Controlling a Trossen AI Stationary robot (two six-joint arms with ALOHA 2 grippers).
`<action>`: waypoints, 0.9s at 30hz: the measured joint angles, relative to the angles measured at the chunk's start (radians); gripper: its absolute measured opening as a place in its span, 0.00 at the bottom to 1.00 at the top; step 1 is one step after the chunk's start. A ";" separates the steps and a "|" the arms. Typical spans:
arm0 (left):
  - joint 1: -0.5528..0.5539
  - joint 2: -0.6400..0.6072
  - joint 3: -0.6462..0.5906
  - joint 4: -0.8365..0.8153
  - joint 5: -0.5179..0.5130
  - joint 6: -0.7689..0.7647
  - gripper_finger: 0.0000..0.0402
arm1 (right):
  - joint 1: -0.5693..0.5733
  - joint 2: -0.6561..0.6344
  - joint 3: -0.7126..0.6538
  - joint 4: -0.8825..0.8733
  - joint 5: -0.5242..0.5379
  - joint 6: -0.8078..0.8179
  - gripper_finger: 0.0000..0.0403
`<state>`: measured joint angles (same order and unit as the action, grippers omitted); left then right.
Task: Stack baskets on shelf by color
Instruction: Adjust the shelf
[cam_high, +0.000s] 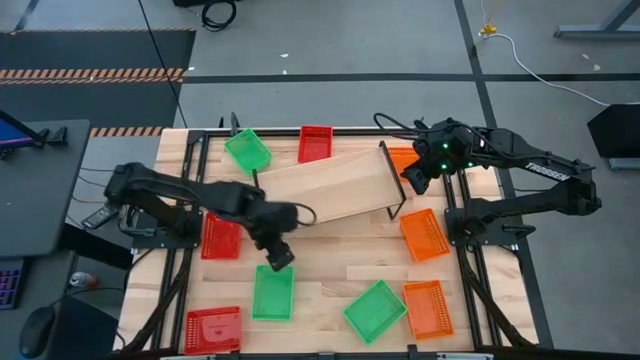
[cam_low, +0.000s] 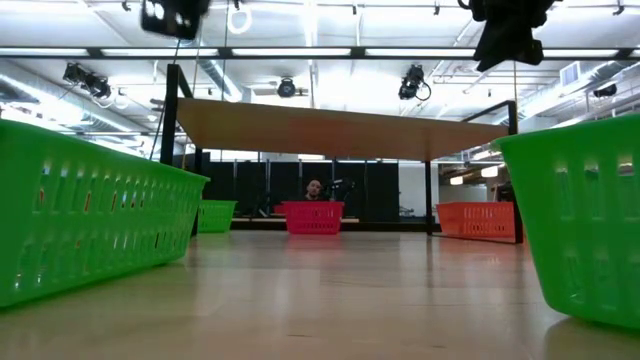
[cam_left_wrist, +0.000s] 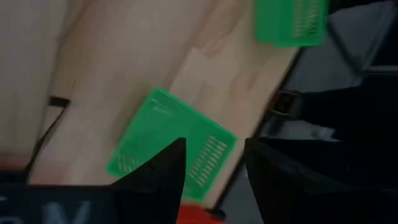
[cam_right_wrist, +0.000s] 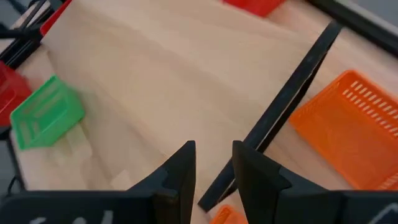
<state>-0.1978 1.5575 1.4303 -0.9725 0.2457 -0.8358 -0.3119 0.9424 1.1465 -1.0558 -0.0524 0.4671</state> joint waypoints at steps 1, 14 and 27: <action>0.000 0.022 0.001 0.001 -0.022 0.006 0.43 | 0.000 0.000 0.000 -0.006 -0.010 -0.002 0.28; -0.001 0.155 0.096 -0.229 -0.325 0.116 0.38 | 0.000 -0.014 0.000 -0.067 -0.028 -0.052 0.28; -0.003 0.212 0.094 -0.343 -0.494 0.297 0.34 | 0.000 -0.014 0.000 -0.067 -0.016 -0.048 0.28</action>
<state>-0.2004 1.7699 1.5246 -1.3152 -0.2482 -0.5390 -0.3119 0.9279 1.1465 -1.1225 -0.0684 0.4186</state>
